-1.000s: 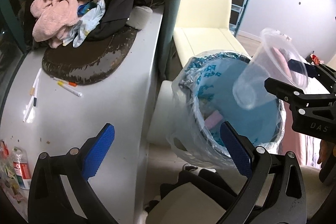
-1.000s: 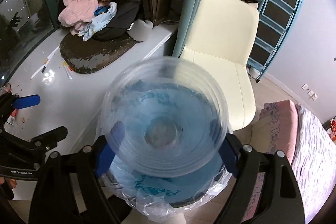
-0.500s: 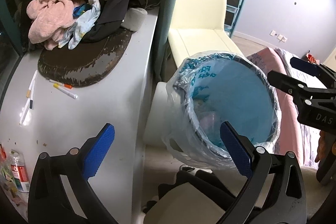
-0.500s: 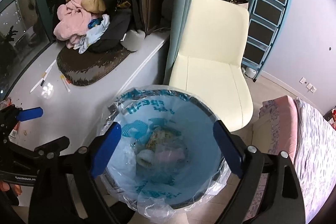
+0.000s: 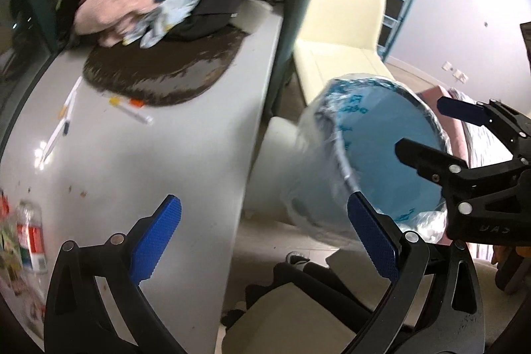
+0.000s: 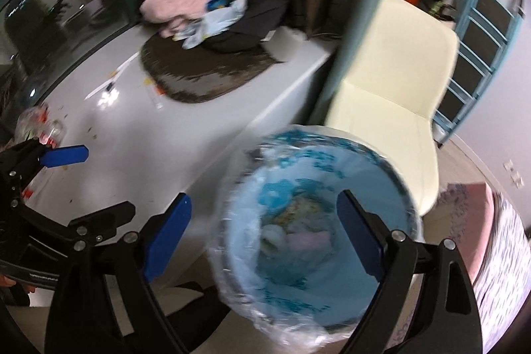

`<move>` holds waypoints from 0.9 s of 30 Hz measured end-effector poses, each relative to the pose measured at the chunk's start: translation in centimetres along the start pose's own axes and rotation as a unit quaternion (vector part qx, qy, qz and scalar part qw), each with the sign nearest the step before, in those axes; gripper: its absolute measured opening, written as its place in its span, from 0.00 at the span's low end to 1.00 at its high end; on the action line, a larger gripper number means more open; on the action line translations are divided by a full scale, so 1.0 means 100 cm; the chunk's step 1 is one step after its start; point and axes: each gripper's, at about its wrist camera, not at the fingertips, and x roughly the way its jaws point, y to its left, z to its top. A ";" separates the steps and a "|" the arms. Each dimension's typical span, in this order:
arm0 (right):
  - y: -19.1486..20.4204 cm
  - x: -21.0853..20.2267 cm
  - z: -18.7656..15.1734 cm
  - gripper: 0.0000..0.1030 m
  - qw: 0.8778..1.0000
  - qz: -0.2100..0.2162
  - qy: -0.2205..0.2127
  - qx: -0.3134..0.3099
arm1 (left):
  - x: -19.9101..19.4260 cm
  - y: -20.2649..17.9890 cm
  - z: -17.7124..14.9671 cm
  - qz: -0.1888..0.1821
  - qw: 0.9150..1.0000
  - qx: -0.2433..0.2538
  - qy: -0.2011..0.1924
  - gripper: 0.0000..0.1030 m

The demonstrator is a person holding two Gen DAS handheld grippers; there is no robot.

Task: Collect trash
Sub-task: 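Open the right tool to drop the clear cup into the bin, then move the left tool back toward the clear water bottle on the table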

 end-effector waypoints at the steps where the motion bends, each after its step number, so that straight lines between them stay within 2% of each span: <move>1: 0.009 0.002 0.002 0.83 1.000 0.006 0.003 -0.010 | -0.002 0.006 -0.003 0.002 1.000 -0.009 -0.001 0.94; 9: 0.093 0.012 0.010 0.83 0.993 0.059 0.014 -0.101 | -0.031 0.075 -0.051 0.039 0.994 -0.103 -0.003 0.94; 15: 0.157 0.017 0.008 0.83 0.983 0.094 0.021 -0.159 | -0.056 0.124 -0.099 0.082 0.983 -0.164 -0.004 0.94; 23: 0.246 0.021 0.002 0.83 0.965 0.136 0.032 -0.222 | -0.086 0.181 -0.156 0.116 0.967 -0.226 -0.008 0.94; 27: 0.276 0.016 -0.001 0.83 0.960 0.142 0.027 -0.239 | -0.099 0.207 -0.174 0.123 0.962 -0.245 -0.019 0.94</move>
